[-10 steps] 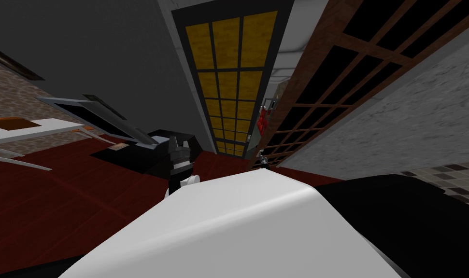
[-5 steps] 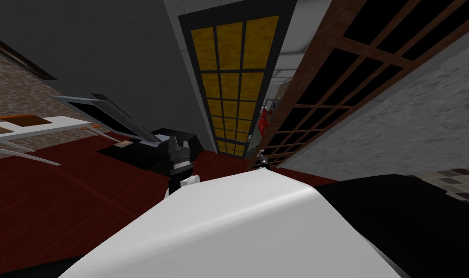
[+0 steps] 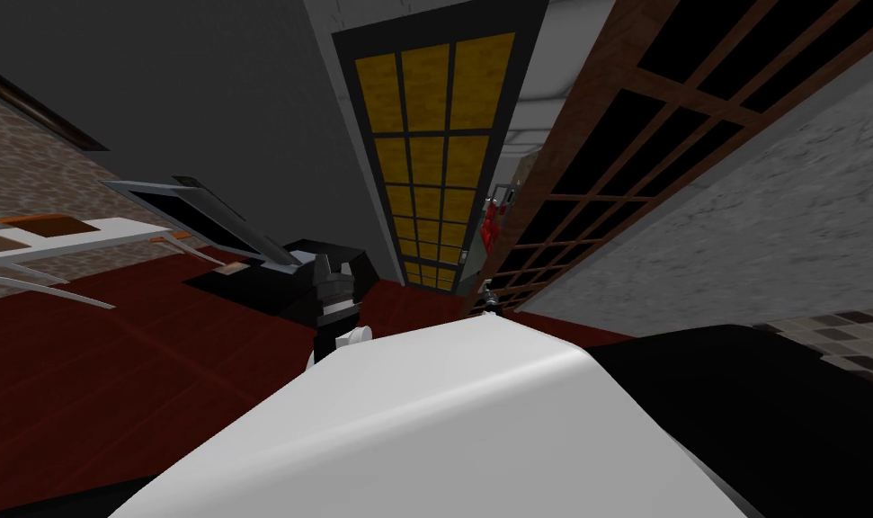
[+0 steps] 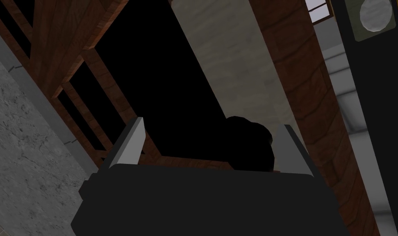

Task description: Pull the door open

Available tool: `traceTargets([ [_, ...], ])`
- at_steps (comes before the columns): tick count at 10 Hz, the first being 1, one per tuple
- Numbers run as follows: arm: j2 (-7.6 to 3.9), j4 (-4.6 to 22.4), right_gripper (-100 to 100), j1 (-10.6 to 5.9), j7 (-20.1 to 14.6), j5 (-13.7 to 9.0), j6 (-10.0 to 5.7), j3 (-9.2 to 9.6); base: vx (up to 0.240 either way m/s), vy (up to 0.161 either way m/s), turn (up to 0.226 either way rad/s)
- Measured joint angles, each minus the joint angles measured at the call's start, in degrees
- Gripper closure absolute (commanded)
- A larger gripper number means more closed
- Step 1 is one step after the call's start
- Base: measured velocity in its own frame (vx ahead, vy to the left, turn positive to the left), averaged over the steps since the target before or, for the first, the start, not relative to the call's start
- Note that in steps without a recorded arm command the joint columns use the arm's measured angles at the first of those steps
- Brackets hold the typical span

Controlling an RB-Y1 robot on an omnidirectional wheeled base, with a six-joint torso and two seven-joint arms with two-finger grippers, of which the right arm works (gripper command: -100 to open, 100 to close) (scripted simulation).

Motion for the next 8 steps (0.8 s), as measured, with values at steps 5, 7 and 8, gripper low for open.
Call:
traceTargets([
  [5, -0.76, 4.34, 100, -3.34, -0.57, -0.16, -2.29, -0.13, -0.009, 0.009, 0.023],
  [7, -0.45, 3.03, 100, -3.37, -2.63, -0.21, -2.45, 0.55, -0.009, -0.010, 0.029],
  [8, -0.72, 3.29, 100, -3.65, -3.31, -0.28, -2.34, 0.76, -0.004, -0.011, 0.025],
])
